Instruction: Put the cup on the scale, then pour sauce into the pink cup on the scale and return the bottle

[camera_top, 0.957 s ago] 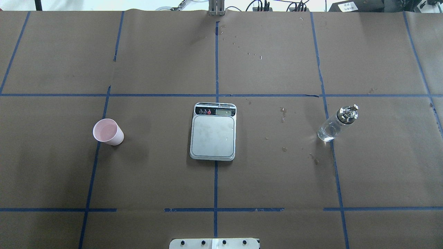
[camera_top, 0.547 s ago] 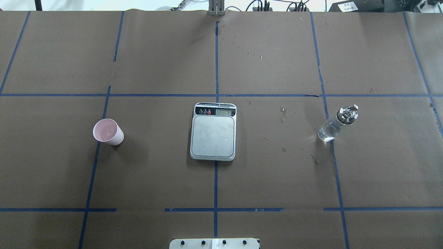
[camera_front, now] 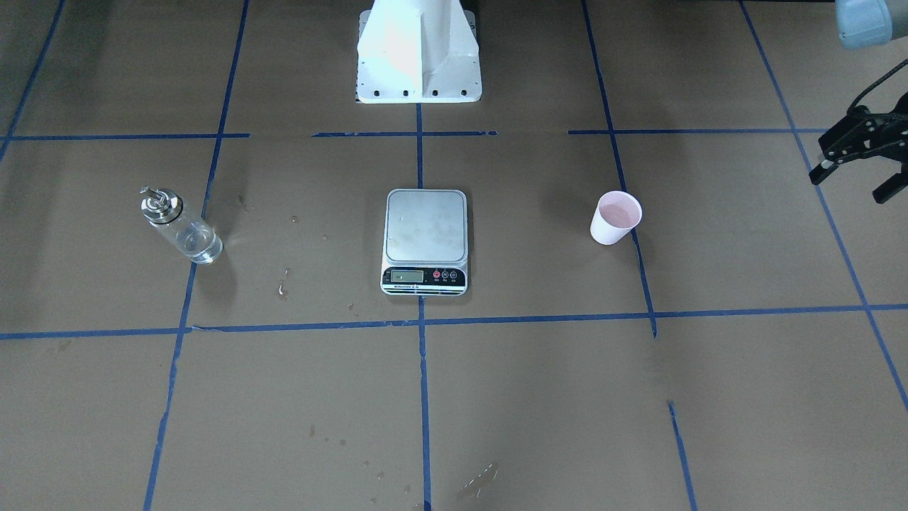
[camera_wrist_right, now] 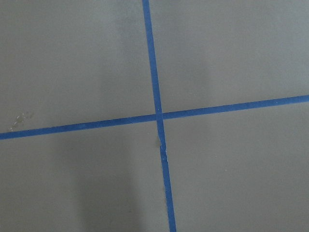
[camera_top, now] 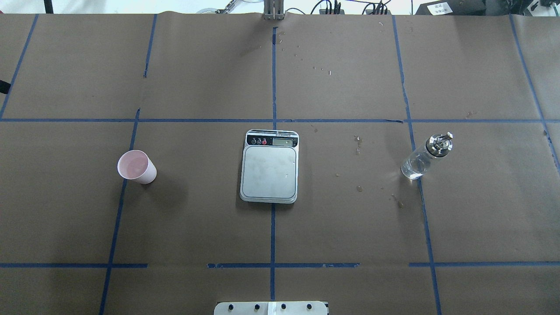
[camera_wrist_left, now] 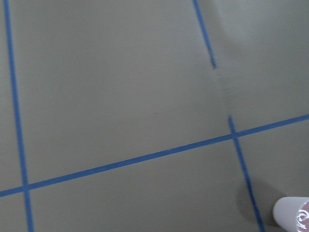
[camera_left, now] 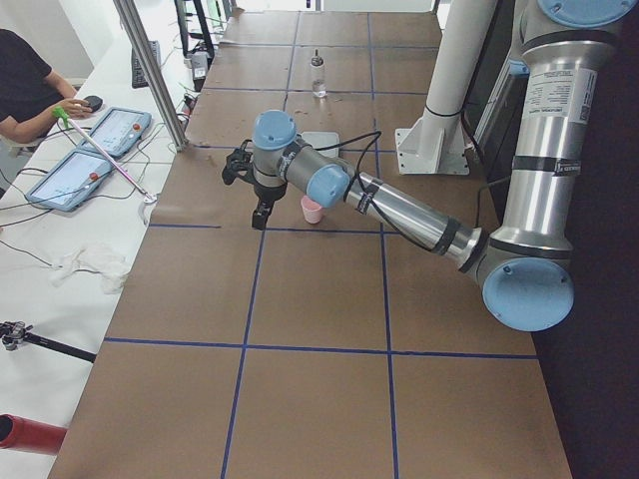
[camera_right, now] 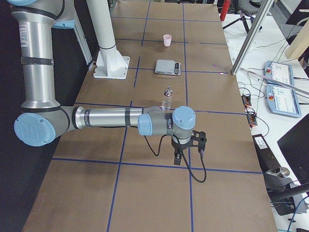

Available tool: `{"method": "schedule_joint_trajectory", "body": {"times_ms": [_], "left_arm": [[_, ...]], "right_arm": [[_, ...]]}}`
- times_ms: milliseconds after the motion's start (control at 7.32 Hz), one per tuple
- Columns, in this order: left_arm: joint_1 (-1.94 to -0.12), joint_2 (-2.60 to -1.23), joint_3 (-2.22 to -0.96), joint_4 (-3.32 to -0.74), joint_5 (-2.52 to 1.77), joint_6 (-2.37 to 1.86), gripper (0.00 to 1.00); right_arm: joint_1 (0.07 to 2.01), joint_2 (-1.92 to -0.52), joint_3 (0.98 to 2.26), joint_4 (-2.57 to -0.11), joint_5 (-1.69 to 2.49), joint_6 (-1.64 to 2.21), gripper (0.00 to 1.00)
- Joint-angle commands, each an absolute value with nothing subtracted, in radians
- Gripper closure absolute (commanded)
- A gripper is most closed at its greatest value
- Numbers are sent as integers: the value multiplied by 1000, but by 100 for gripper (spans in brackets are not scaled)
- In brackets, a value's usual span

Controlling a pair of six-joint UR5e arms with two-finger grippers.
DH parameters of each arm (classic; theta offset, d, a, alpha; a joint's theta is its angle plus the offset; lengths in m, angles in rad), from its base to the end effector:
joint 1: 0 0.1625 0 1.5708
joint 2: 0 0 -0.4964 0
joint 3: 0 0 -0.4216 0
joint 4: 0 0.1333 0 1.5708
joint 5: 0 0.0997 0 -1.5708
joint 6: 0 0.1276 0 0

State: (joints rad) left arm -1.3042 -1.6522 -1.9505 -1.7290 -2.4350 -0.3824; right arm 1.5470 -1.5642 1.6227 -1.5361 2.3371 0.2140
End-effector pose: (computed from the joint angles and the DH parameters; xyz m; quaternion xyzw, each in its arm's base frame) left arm 0.1092 -0.5374 0.4793 0.1351 0.4663 0.0774 0.8708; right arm 0.0321 -0.5329 0.7165 -0.0014 -0.3759 0.0706 0.9240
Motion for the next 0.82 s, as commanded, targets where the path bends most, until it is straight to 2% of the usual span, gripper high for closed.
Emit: {"method": "schedule_joint_trajectory", "body": {"times_ms": [0,273,683], "left_arm": [[-1171,-1654,-1982,-1738,-2446,-659,0],[-983,-1654,-2034,-1799,-2213,-1023,0],[-835,-1663,-2020,-1802,-2068,-1176,0]], "right_arm": [[1496,-1549,1562,-1452,2335,215,0],[1496,-1554,1519,-1384,2342,242,0],[1500,-1552,1574,-1385,2408,261,0]]}}
